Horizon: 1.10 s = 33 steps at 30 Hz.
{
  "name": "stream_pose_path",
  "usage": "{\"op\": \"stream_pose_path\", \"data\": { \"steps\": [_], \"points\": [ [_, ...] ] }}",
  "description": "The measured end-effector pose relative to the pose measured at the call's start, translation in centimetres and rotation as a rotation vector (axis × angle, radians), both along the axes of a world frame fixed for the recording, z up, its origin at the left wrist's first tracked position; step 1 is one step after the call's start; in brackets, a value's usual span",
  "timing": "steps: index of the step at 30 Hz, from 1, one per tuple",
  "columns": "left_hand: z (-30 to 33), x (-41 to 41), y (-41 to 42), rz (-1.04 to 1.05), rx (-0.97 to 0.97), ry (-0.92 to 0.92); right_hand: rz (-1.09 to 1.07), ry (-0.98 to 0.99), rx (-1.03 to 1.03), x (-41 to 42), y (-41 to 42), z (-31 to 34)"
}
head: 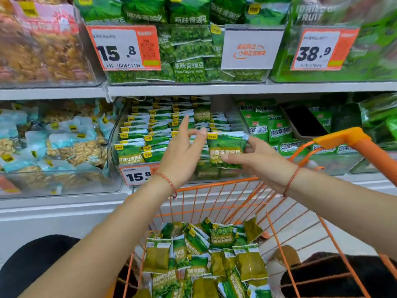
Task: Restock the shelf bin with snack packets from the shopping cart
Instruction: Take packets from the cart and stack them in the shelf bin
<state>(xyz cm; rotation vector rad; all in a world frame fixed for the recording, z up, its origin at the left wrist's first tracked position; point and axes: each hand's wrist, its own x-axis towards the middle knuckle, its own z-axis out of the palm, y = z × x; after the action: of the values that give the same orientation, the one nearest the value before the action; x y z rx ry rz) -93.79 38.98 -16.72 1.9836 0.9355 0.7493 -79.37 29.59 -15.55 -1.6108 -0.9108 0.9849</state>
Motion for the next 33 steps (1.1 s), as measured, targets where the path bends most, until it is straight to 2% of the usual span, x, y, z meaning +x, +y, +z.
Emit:
{"op": "stream_pose_path", "data": {
  "steps": [1, 3, 5, 7, 11, 14, 18, 20, 25, 31, 33],
  "points": [
    [0.0, -0.1, 2.1, 0.052, 0.132, 0.06, -0.021, 0.01, 0.045, 0.6, 1.3, 0.2],
    [-0.6, -0.3, 6.1, 0.135, 0.349, 0.296, -0.076, 0.022, 0.098, 1.5, 4.2, 0.2],
    [-1.5, -0.6, 8.9, 0.175, 0.453, 0.501, -0.143, -0.004, 0.094, 2.3, 7.1, -0.3],
    [-2.5, -0.7, 10.0, 0.178, 0.477, 0.59, -0.186, -0.03, 0.076, 2.8, 9.8, -1.1],
    [-4.5, -0.9, 10.7, 0.185, 0.537, 0.597, -0.24, -0.03, -0.051, 3.3, 14.0, -2.2],
    [-5.0, -0.9, 11.0, 0.193, 0.56, 0.556, -0.259, -0.128, -0.114, 4.2, 17.0, -2.6],
    [-5.5, -0.9, 11.0, 0.197, 0.565, 0.538, -0.173, -0.194, -0.196, 5.0, 19.4, -2.4],
    [-5.5, -0.9, 11.0, 0.205, 0.563, 0.529, -0.162, -0.137, -0.172, 5.3, 20.0, -2.9],
    [-5.8, -0.9, 11.1, 0.208, 0.564, 0.514, -0.264, 0.197, -0.018, 6.5, 20.5, -3.8],
    [-5.8, -0.9, 11.1, 0.216, 0.581, 0.53, -0.284, -0.07, -0.036, 4.7, 21.3, -4.5],
    [-5.9, -0.9, 11.1, 0.219, 0.579, 0.531, -0.253, -0.087, -0.076, 4.8, 21.6, -5.0]
  ]
}}
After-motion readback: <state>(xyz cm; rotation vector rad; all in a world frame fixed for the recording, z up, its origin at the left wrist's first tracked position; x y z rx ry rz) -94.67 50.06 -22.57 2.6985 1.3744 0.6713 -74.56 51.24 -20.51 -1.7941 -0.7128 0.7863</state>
